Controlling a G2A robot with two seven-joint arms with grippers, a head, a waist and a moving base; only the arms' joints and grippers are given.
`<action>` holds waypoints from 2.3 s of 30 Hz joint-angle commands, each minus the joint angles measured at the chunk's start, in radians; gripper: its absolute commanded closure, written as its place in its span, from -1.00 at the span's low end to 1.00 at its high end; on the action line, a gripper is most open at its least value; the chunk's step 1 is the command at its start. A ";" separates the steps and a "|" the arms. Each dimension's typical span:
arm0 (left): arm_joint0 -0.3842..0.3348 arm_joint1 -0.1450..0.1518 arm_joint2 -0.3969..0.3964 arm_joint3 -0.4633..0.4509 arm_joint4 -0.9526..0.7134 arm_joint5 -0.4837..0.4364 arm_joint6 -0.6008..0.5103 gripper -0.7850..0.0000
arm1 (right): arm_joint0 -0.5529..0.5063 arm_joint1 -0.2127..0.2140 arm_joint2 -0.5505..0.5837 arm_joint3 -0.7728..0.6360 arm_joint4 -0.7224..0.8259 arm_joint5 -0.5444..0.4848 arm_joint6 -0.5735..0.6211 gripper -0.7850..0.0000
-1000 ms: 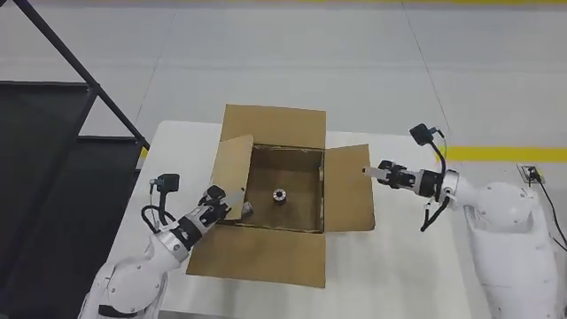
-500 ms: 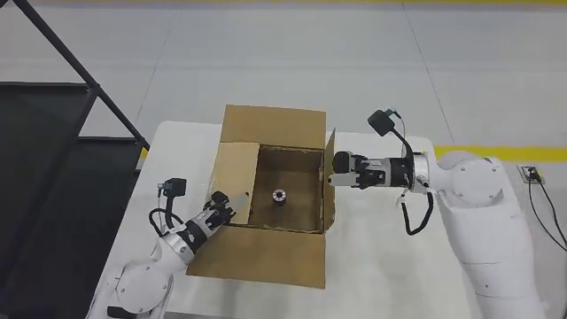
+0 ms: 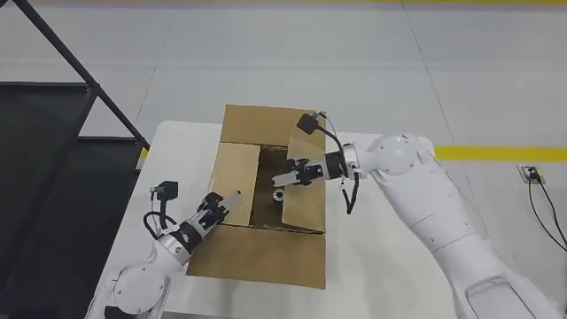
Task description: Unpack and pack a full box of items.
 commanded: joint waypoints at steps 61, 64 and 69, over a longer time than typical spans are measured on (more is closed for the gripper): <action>0.093 0.074 -0.359 0.012 -0.305 -0.029 -0.422 -1.00 | 0.198 -0.061 -0.146 0.414 -0.098 -0.103 -0.569 -1.00; 0.057 0.090 -0.360 0.098 -0.288 -0.045 -0.566 -1.00 | 0.212 -0.068 -0.148 0.470 -0.134 -0.060 -0.641 -1.00; 0.025 0.107 -0.326 0.178 -0.247 -0.098 -0.688 -1.00 | 0.230 -0.084 -0.167 0.543 -0.214 0.043 -0.761 -1.00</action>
